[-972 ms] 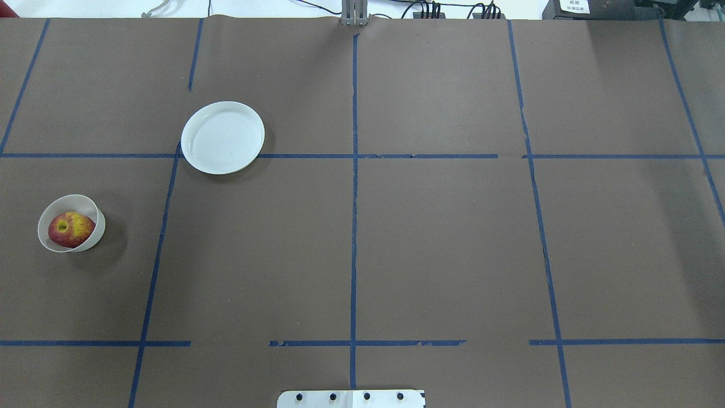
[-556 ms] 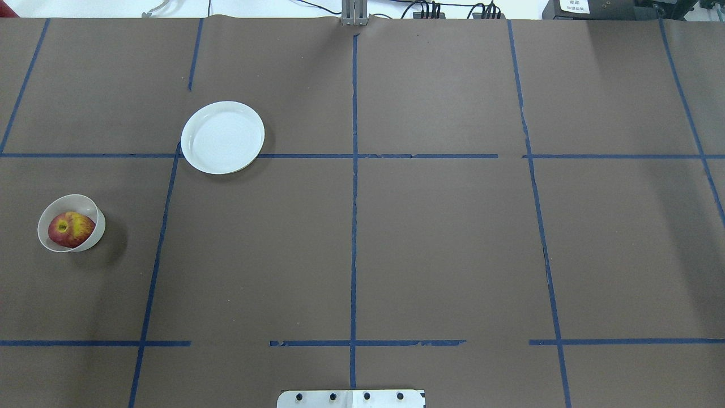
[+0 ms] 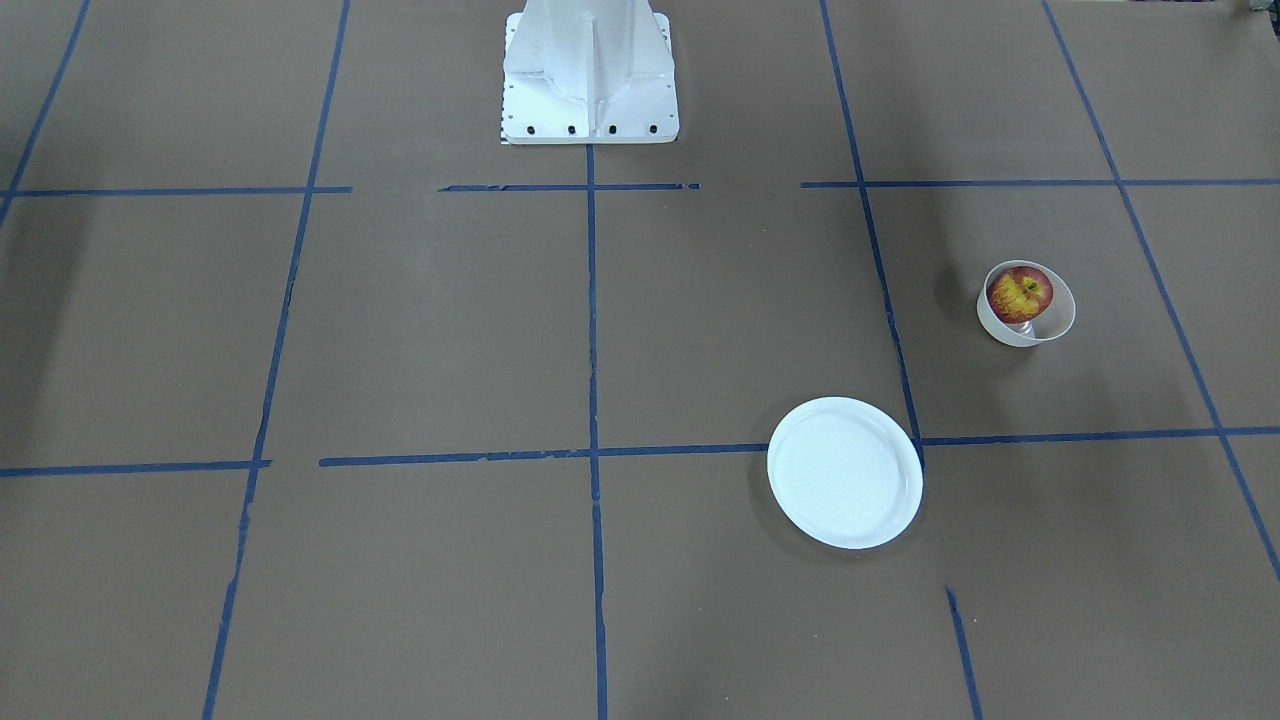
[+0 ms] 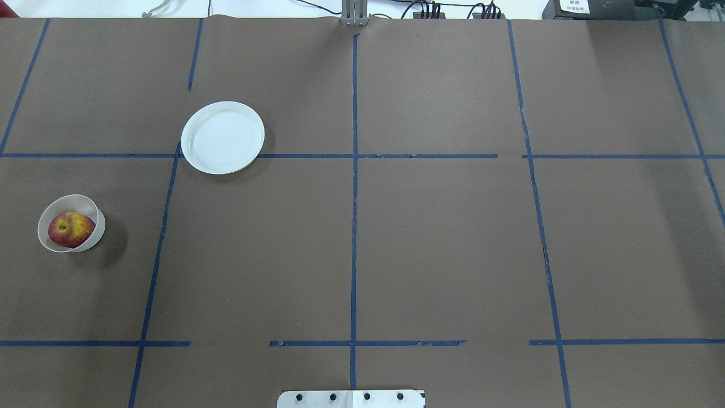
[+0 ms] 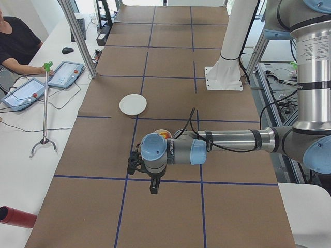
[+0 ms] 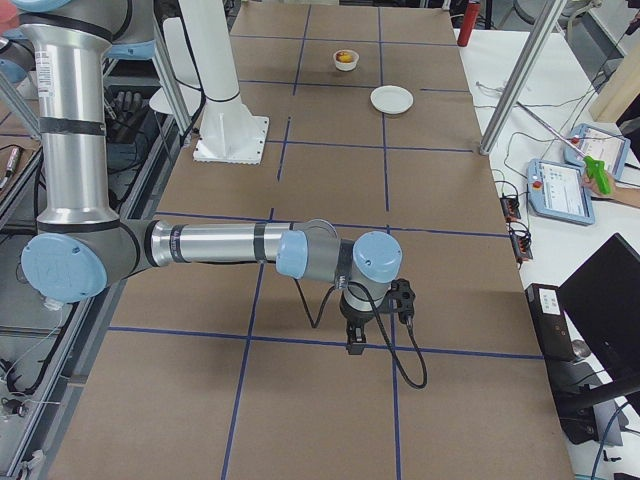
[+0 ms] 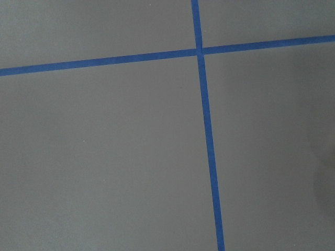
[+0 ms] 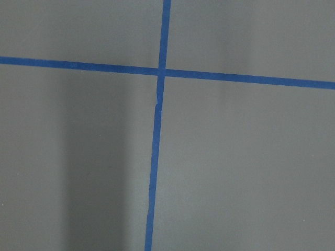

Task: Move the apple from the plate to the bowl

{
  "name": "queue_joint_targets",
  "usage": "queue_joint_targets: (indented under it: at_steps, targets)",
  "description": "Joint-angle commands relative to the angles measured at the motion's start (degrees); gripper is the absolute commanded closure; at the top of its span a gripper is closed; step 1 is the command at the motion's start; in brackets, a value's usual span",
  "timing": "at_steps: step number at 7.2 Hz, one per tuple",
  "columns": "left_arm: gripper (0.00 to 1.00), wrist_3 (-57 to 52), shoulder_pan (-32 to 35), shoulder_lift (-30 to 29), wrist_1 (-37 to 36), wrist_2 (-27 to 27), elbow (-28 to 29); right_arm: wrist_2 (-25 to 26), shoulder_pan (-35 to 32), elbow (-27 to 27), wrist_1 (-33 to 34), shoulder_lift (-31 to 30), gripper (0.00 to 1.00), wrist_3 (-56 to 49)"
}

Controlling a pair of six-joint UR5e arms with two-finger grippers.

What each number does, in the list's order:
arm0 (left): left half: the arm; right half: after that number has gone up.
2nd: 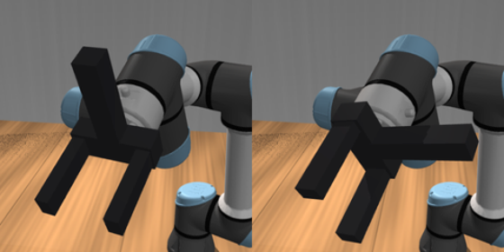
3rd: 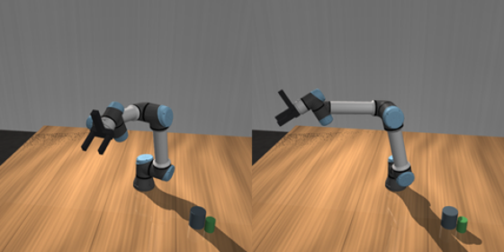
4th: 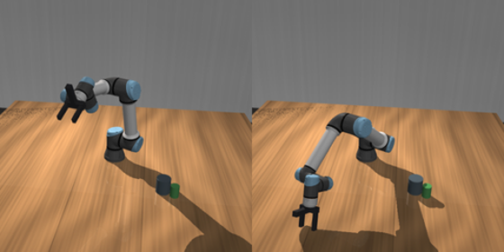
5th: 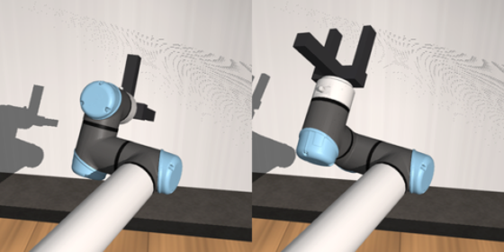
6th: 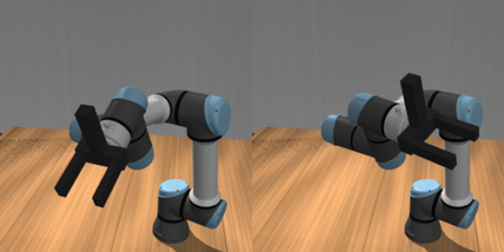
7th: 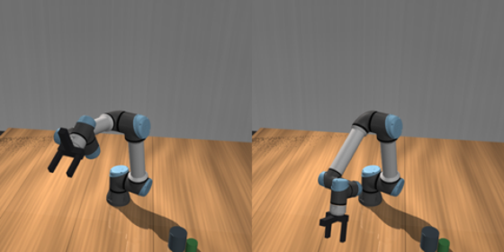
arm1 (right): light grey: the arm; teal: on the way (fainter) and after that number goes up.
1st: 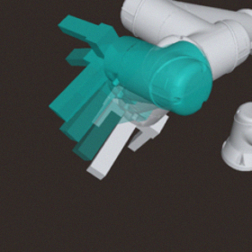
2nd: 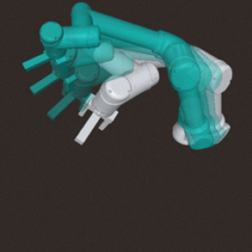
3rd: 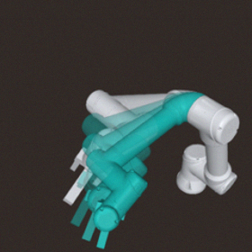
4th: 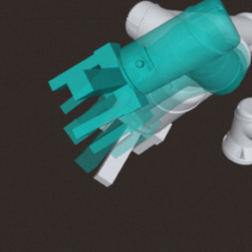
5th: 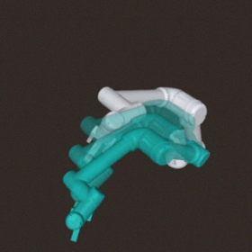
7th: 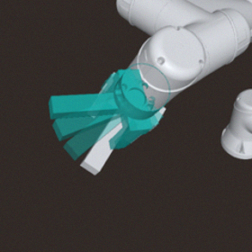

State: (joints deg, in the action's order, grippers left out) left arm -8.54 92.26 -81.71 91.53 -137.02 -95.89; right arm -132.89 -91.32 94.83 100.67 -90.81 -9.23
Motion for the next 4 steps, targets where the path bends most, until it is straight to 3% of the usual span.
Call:
queue_joint_targets:
  at_steps: [1,4]
  targets:
    - [0.0,0.1,0.02,-0.03,-0.12,0.09,0.09,0.0,0.0,0.0,-0.04,0.02,0.0,0.0]
    - [0.0,0.01,1.77,-0.29,-0.12,0.09,-0.09,0.0,0.0,0.0,-0.04,0.02,0.0,0.0]
